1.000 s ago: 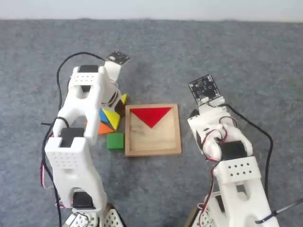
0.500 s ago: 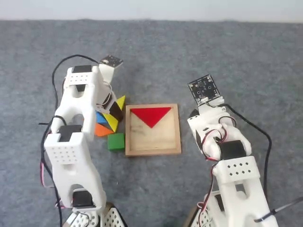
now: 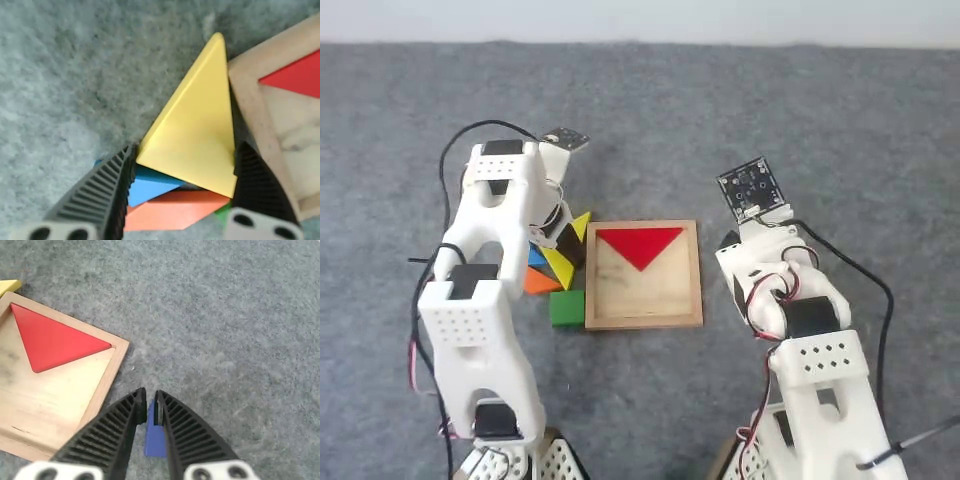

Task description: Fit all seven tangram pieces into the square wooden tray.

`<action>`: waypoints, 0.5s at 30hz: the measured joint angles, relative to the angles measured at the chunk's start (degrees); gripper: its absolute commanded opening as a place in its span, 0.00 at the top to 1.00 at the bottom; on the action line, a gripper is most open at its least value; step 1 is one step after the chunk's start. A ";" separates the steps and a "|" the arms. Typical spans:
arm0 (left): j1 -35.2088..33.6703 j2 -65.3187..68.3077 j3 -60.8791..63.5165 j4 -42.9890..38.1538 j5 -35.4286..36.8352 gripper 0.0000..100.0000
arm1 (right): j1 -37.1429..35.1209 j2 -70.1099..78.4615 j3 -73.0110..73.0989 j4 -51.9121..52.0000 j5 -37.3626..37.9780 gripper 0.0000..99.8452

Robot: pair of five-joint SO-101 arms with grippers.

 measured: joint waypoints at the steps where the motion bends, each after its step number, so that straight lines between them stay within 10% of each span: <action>1: 0.00 0.00 0.00 0.00 0.79 0.71 | 0.00 0.00 0.00 0.00 0.00 0.96; 15: 1.32 -0.97 1.23 0.79 5.36 0.79 | 0.00 0.00 0.00 0.00 0.00 0.96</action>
